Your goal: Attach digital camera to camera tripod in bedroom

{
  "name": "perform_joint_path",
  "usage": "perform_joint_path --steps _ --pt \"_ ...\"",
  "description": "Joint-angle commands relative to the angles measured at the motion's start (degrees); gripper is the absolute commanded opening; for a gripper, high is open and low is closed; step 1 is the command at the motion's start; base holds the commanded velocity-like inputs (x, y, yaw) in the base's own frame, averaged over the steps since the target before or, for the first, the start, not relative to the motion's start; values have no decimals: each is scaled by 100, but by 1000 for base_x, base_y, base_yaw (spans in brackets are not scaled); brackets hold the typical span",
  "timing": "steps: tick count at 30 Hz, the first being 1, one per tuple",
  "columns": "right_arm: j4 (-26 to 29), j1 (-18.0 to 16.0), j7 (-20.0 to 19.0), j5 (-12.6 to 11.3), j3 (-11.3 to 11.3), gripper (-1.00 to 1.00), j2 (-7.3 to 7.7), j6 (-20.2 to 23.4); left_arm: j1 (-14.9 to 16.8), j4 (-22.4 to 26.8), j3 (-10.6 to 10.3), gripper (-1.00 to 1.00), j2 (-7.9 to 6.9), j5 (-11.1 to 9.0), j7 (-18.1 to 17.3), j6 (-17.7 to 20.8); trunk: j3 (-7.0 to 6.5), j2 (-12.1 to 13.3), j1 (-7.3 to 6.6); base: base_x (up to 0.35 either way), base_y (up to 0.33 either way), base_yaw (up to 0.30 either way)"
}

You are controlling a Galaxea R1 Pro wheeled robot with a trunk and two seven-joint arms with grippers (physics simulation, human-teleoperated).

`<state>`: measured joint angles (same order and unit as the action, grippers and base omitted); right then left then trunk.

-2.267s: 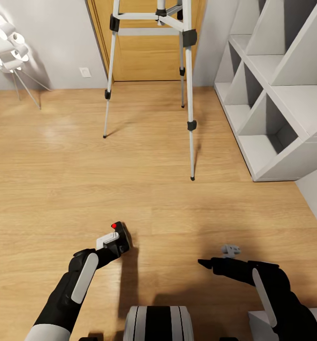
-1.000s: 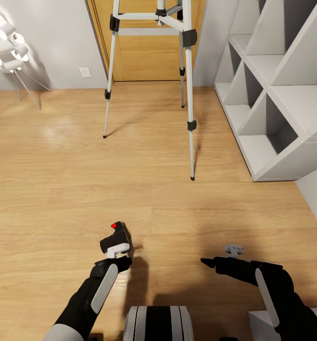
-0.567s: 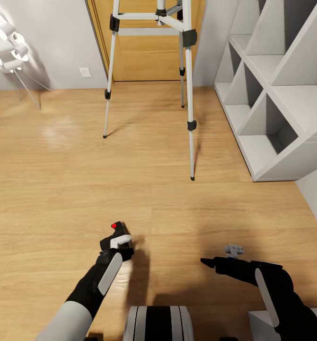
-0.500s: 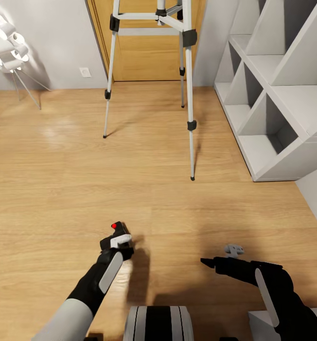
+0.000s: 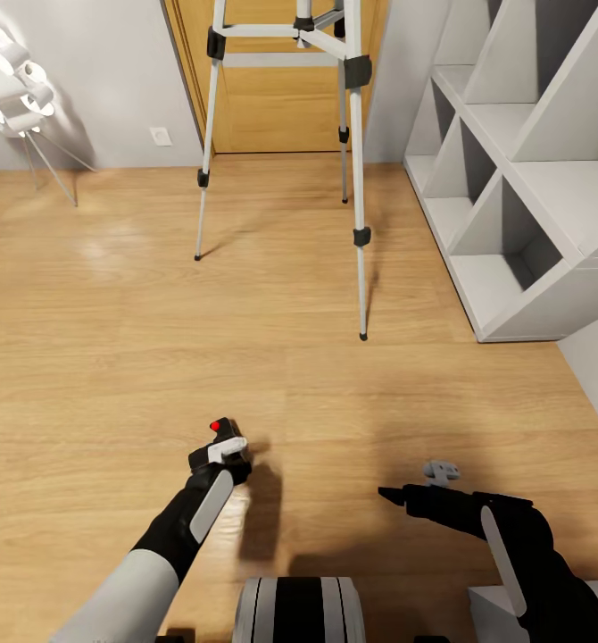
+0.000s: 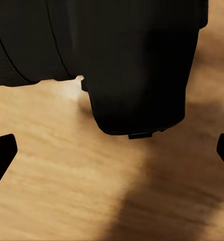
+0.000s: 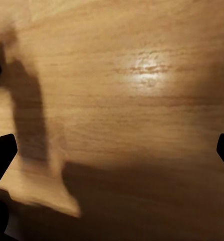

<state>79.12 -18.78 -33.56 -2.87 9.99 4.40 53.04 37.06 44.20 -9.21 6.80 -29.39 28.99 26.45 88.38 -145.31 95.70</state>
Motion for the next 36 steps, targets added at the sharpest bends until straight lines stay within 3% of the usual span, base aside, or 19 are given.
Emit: perform_joint_path --steps 1,7,11,16,23,36 --pt "2 -3 -2 -28 6 100 0 39 18 -25 -20 100 -3 -60 54 3 4 -1 -1 0 0 0" --pt "3 -3 -2 -29 4 100 0 39 211 -403 -20 100 7 -77 48 -247 4 -1 -1 0 0 0" --pt "3 -3 -2 -29 5 100 0 39 413 -914 -18 100 15 -77 -23 -586 4 -1 -1 0 0 0" --pt "3 -3 -2 -29 4 100 0 34 581 -1404 -19 100 21 -83 -452 -802 4 -1 -1 0 0 0" --pt "5 -3 -2 -29 3 100 0 32 619 -1546 -13 100 29 -92 -692 -851 4 -1 -1 0 0 0" --pt "-8 -3 -2 -29 -4 100 0 36 627 -1671 -7 100 33 -89 -762 -902 4 -1 -1 0 0 0"
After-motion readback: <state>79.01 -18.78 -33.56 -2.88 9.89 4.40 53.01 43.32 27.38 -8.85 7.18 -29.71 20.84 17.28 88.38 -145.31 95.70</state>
